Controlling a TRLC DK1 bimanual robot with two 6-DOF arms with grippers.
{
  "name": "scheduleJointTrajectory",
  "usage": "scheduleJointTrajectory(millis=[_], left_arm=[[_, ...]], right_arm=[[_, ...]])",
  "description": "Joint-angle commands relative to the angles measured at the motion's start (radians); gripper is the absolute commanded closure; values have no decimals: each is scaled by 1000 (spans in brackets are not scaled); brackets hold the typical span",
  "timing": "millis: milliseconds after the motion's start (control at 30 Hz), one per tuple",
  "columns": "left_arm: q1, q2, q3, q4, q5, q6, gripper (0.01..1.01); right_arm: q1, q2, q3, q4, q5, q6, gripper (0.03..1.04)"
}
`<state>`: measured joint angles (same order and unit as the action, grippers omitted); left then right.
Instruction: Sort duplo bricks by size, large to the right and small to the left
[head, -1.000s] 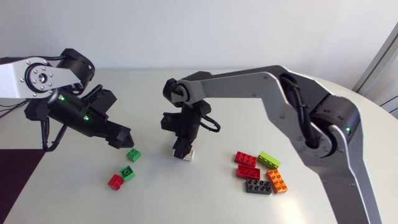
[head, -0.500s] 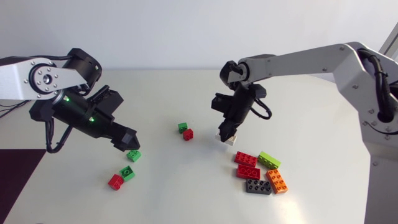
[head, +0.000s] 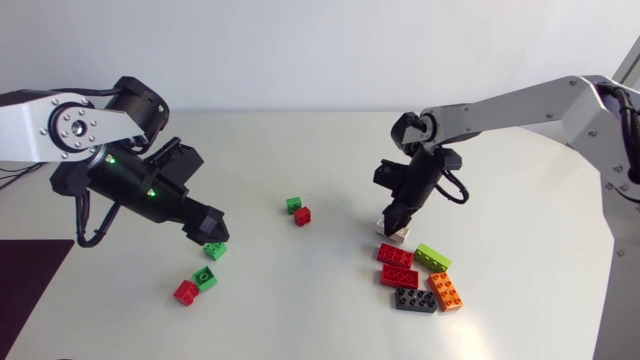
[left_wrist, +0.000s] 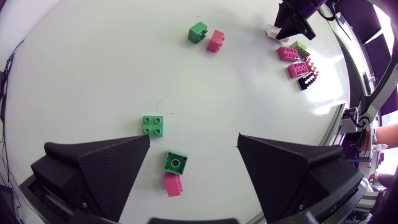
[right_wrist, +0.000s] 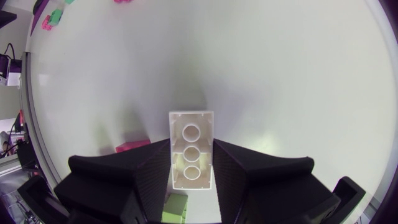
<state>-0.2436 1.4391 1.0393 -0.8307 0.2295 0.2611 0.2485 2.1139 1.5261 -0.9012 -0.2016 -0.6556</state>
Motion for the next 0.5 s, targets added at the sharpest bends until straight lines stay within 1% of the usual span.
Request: scheduleJointTrajectory(millis=[0,67,100,133,167,233,267,333,467], left_arm=[[-8,-17,-24,2,7,-22,49],[-13,-17,-24,2,7,-23,49],[-16,-17,-24,2,7,-23,49],[-17,-17,-22,2,7,-23,49],[-19,-17,-21,2,7,-23,49],[-29,-14,-13,2,7,-23,49],[-33,-9,-8,2,7,-23,49],[-43,0,5,2,7,-31,49],[-65,6,21,2,7,-45,49]], right_arm=[[-3,-19,-49,8,5,-26,967],[-3,-19,-57,13,7,-26,943],[-3,-20,-58,13,7,-26,848],[-5,-20,-55,8,10,-24,725],[-5,-20,-50,2,16,-24,648],[-5,-29,-43,-1,27,-24,526],[-5,-34,-32,-10,30,-21,436],[-2,-35,5,-44,31,-16,323],[12,-42,80,-88,30,-13,310]])
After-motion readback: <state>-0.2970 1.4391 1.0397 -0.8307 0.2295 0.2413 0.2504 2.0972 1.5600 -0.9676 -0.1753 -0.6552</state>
